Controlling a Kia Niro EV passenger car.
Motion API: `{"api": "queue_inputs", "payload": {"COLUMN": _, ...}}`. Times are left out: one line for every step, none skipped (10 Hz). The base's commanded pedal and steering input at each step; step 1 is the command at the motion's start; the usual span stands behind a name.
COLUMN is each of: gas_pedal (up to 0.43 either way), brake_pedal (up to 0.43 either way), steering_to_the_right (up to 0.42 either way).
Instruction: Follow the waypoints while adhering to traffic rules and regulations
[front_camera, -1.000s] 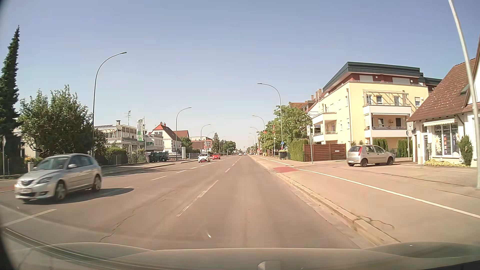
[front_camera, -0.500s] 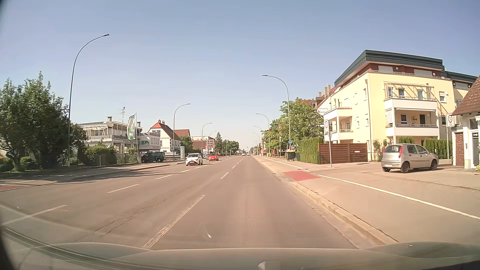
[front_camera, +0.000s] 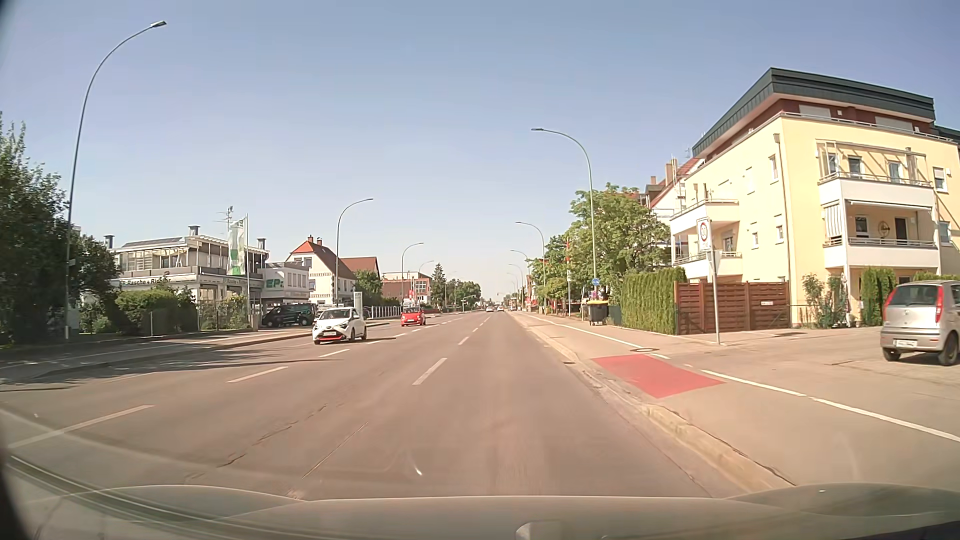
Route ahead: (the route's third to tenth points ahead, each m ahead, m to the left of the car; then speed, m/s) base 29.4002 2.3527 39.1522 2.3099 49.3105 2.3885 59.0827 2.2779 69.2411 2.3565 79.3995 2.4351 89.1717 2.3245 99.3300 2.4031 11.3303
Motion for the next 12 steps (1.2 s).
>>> {"api": "queue_inputs", "payload": {"gas_pedal": 0.177, "brake_pedal": 0.0, "steering_to_the_right": -0.009}}
{"api": "queue_inputs", "payload": {"gas_pedal": 0.177, "brake_pedal": 0.0, "steering_to_the_right": -0.009}}
{"api": "queue_inputs", "payload": {"gas_pedal": 0.169, "brake_pedal": 0.0, "steering_to_the_right": -0.009}}
{"api": "queue_inputs", "payload": {"gas_pedal": 0.169, "brake_pedal": 0.0, "steering_to_the_right": -0.009}}
{"api": "queue_inputs", "payload": {"gas_pedal": 0.169, "brake_pedal": 0.0, "steering_to_the_right": -0.009}}
{"api": "queue_inputs", "payload": {"gas_pedal": 0.169, "brake_pedal": 0.0, "steering_to_the_right": -0.01}}
{"api": "queue_inputs", "payload": {"gas_pedal": 0.169, "brake_pedal": 0.0, "steering_to_the_right": -0.01}}
{"api": "queue_inputs", "payload": {"gas_pedal": 0.169, "brake_pedal": 0.0, "steering_to_the_right": -0.01}}
{"api": "queue_inputs", "payload": {"gas_pedal": 0.169, "brake_pedal": 0.0, "steering_to_the_right": -0.009}}
{"api": "queue_inputs", "payload": {"gas_pedal": 0.157, "brake_pedal": 0.0, "steering_to_the_right": -0.006}}
{"api": "queue_inputs", "payload": {"gas_pedal": 0.157, "brake_pedal": 0.0, "steering_to_the_right": -0.004}}
{"api": "queue_inputs", "payload": {"gas_pedal": 0.157, "brake_pedal": 0.0, "steering_to_the_right": -0.004}}
